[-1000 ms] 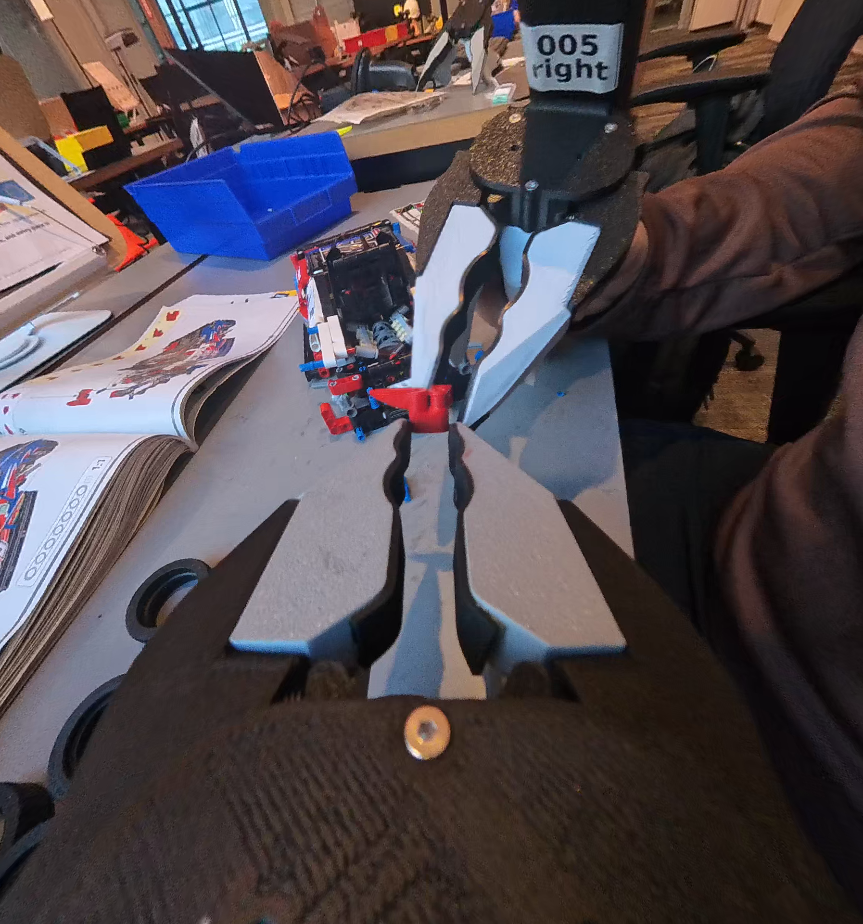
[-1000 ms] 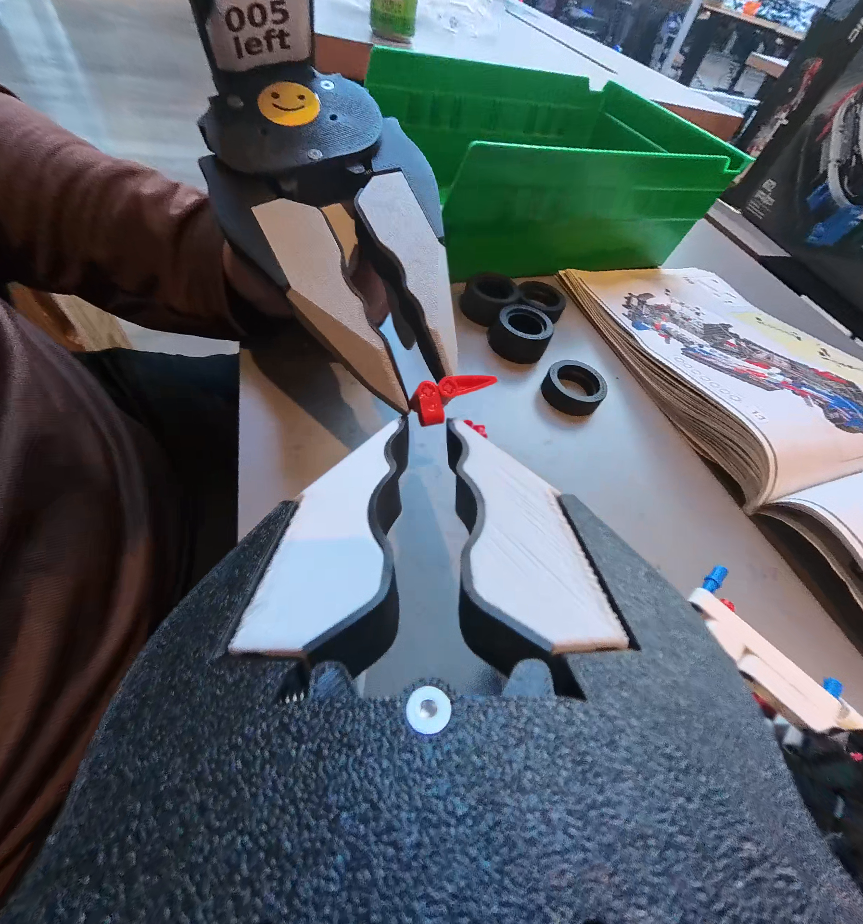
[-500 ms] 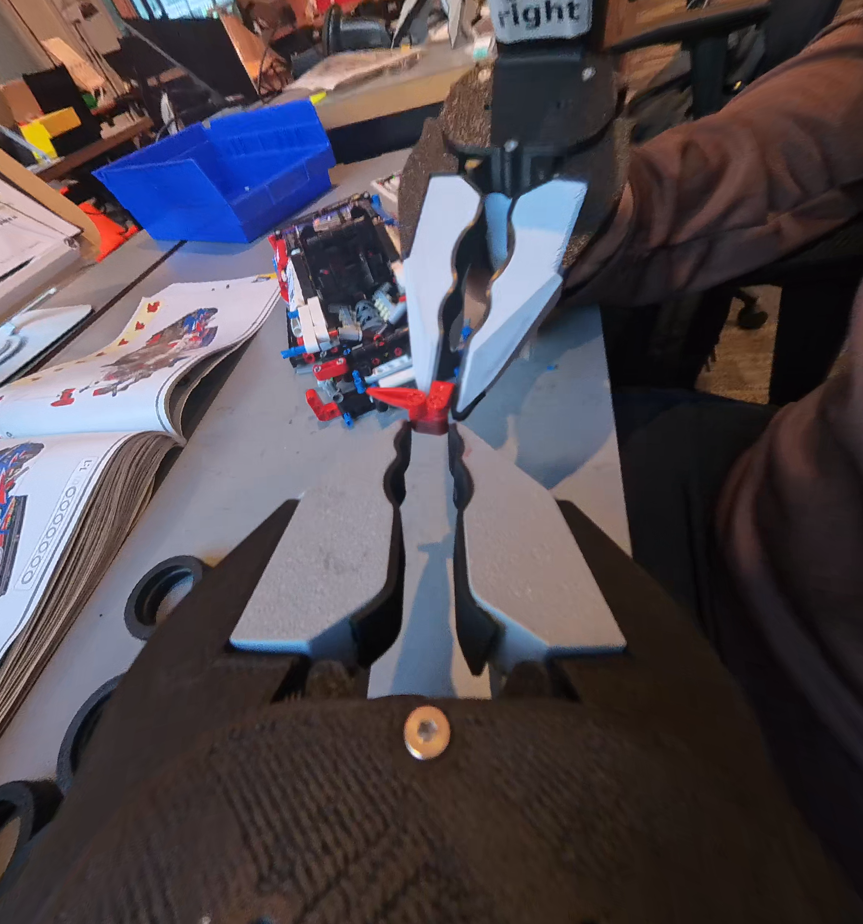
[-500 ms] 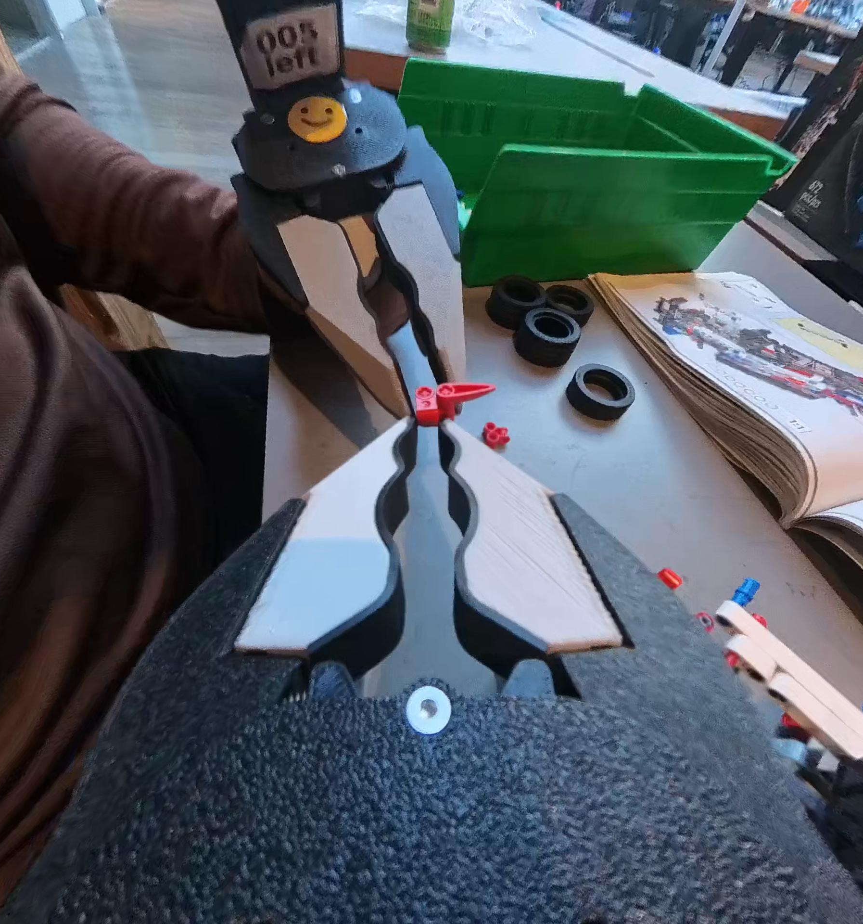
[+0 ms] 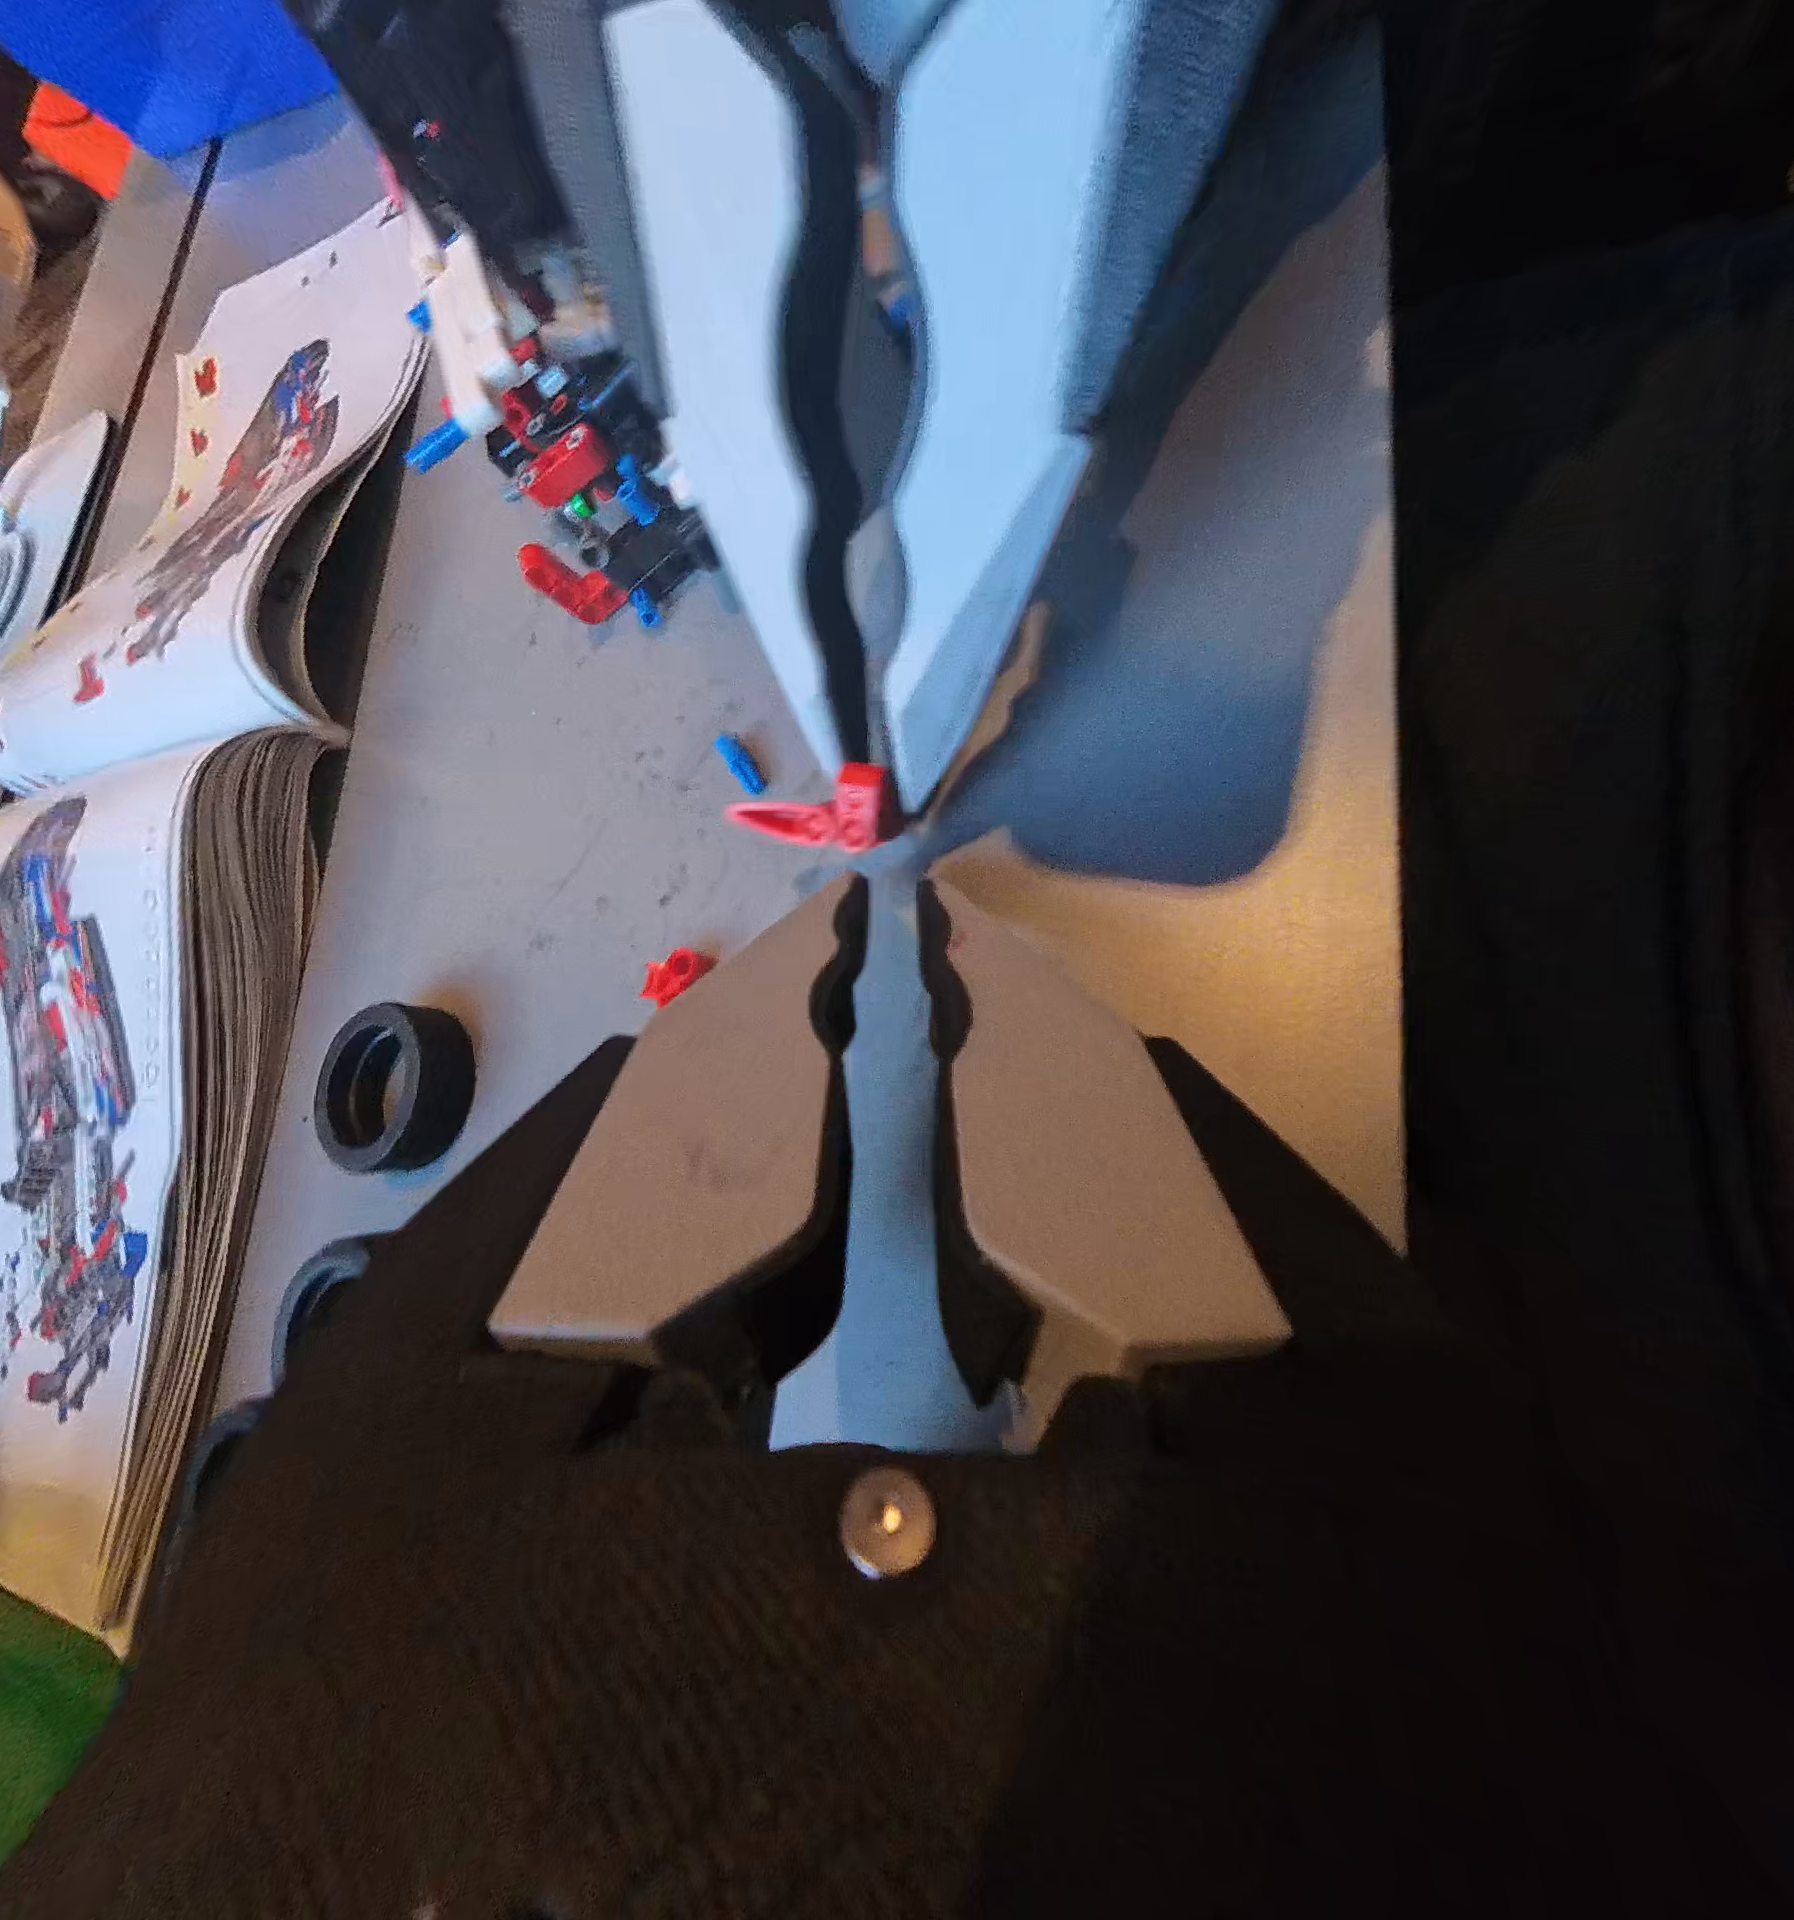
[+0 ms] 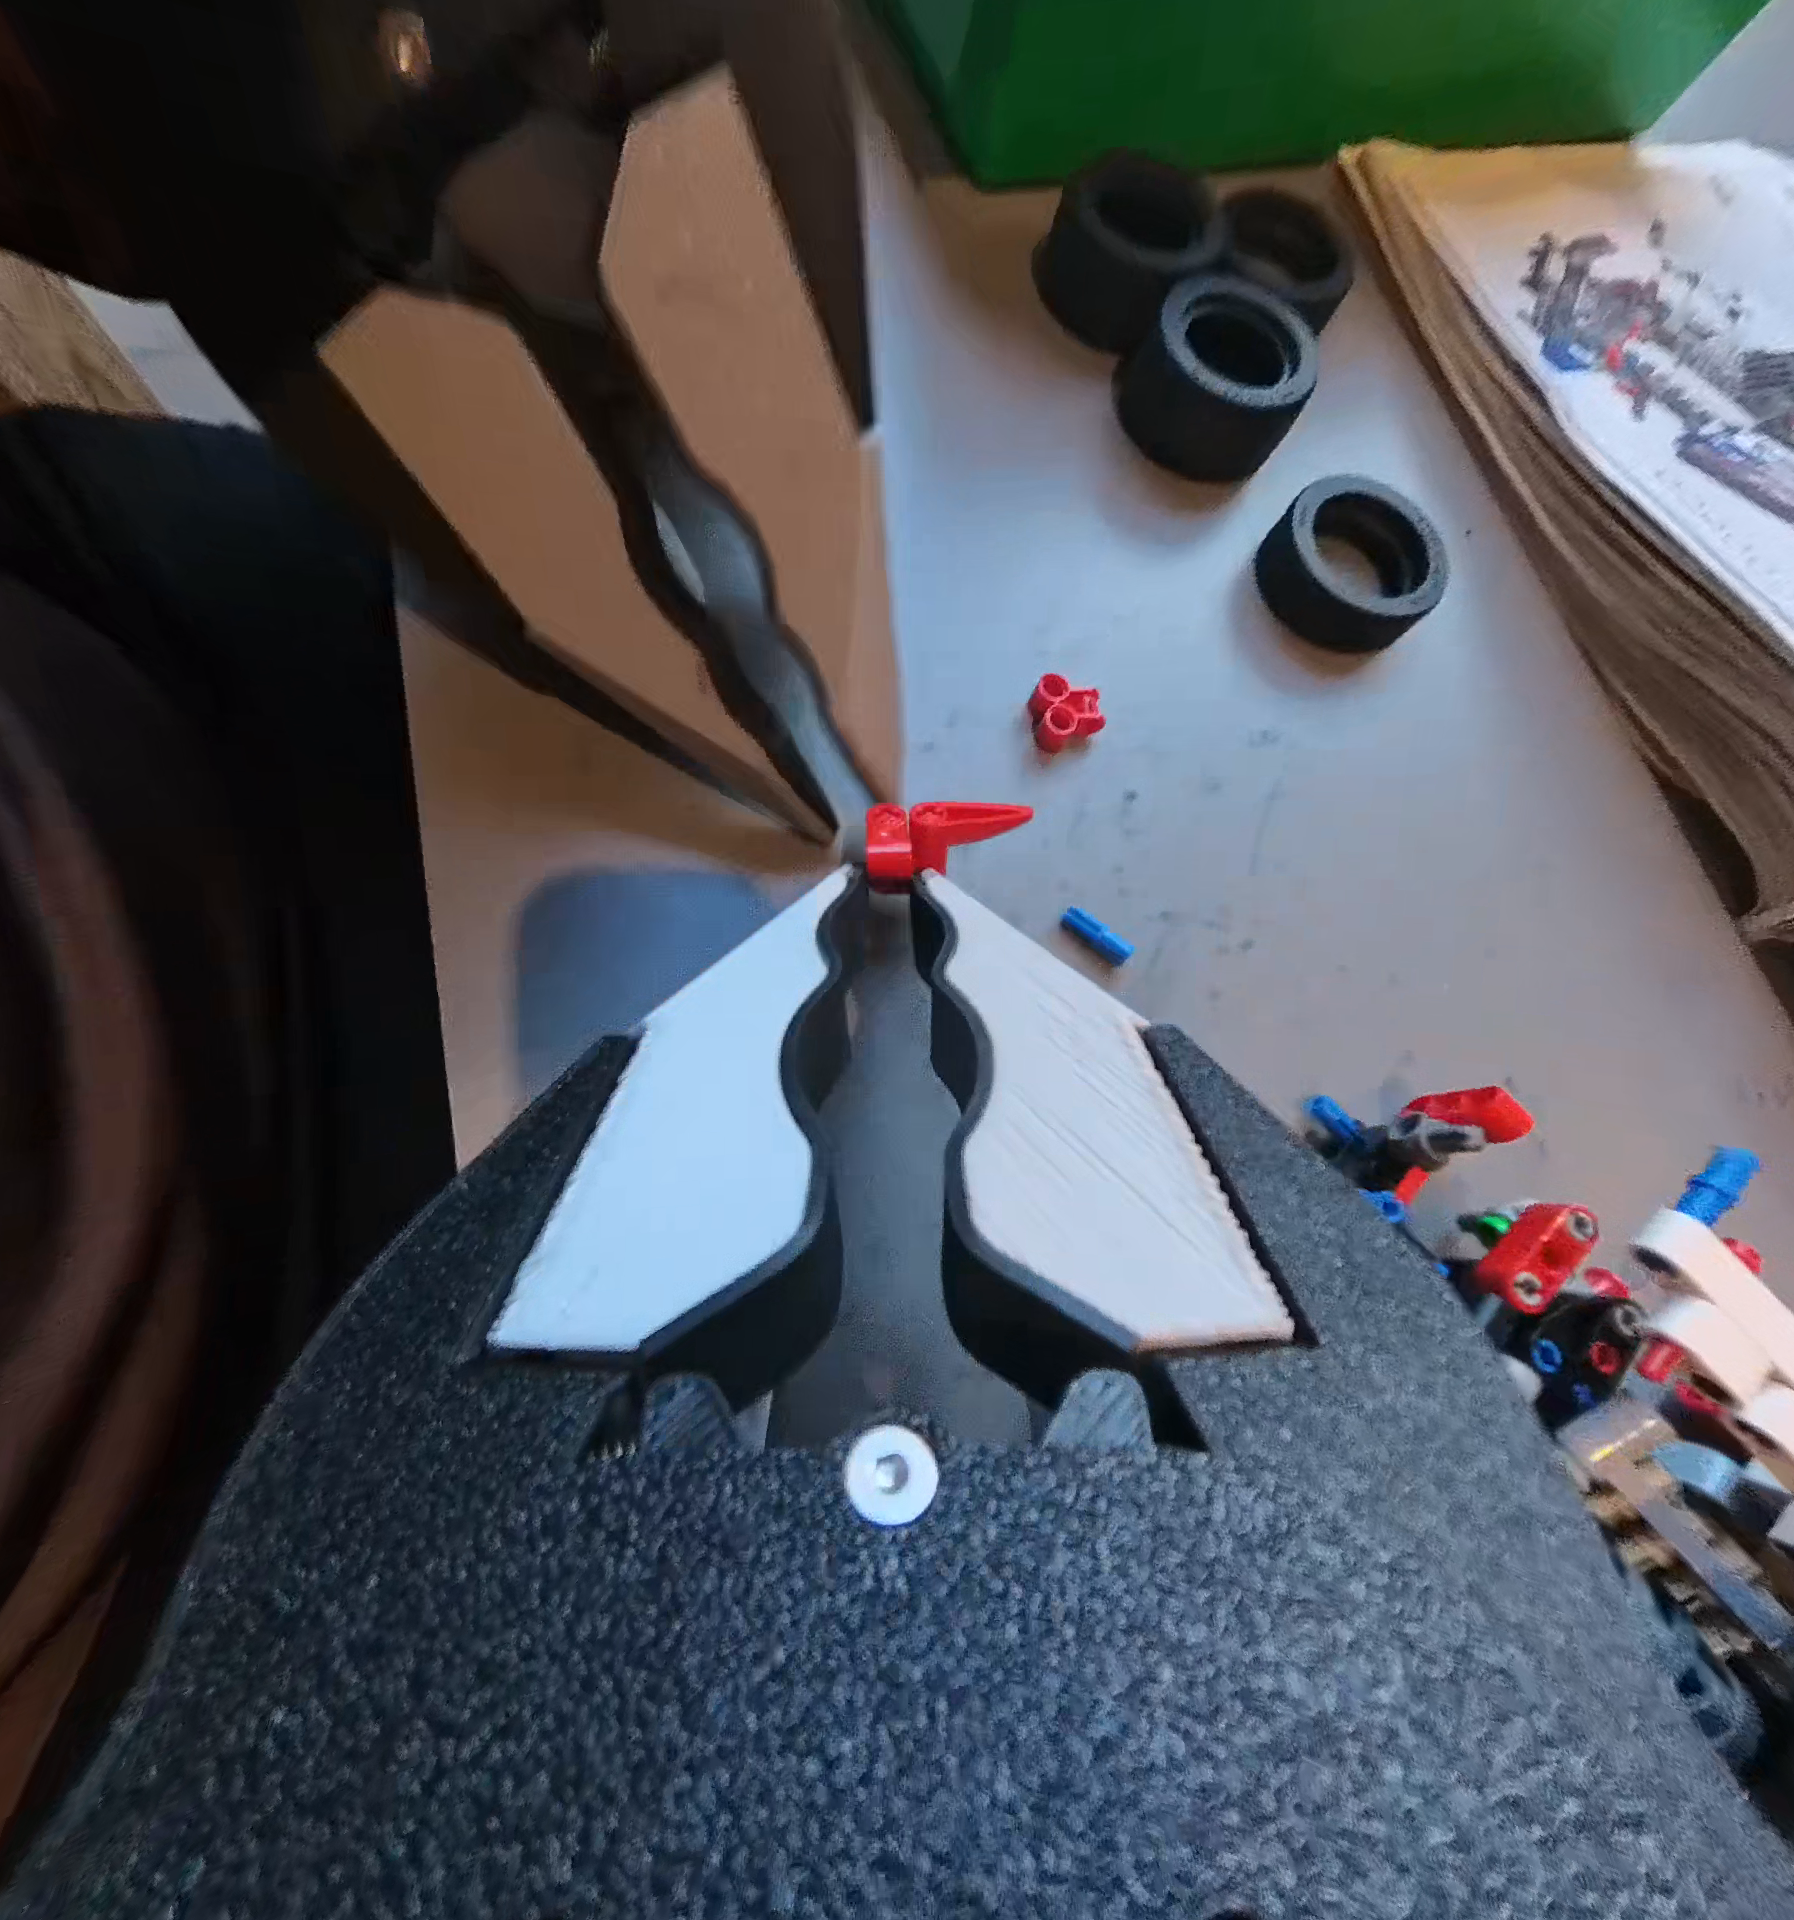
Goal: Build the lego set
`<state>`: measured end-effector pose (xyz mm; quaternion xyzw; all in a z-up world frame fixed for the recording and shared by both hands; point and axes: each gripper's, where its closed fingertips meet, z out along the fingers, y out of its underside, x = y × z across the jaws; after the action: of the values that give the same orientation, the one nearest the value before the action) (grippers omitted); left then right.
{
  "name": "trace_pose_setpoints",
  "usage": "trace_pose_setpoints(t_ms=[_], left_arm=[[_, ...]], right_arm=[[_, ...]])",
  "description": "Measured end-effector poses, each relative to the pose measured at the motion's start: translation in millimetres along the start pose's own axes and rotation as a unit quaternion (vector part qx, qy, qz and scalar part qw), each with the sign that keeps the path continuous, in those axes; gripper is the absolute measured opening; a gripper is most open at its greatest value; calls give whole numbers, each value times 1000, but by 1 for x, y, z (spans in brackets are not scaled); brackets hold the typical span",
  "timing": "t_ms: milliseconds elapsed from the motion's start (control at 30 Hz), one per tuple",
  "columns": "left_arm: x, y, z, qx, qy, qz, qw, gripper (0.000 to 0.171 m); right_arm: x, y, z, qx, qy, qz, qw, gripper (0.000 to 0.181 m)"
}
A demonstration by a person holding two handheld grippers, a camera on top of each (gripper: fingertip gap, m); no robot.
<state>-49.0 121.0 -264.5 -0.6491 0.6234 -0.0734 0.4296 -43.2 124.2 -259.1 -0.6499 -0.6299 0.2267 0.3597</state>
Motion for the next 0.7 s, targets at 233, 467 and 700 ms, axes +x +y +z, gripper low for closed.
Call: trace_pose_setpoints(t_ms=[233, 467, 700], left_arm=[[-2, 1, -3, 11, 85, -102, 991, 34], [4, -1, -3, 17, 119, -99, 988, 25], [4, 3, -5, 15, 128, -95, 987, 21]], right_arm=[[-6, 6, 6, -28, -19, 6, 999, 8], [-7, 4, 8, -26, -40, 23, 999, 7], [-16, -3, 13, -26, -45, 5, 999, 8]])
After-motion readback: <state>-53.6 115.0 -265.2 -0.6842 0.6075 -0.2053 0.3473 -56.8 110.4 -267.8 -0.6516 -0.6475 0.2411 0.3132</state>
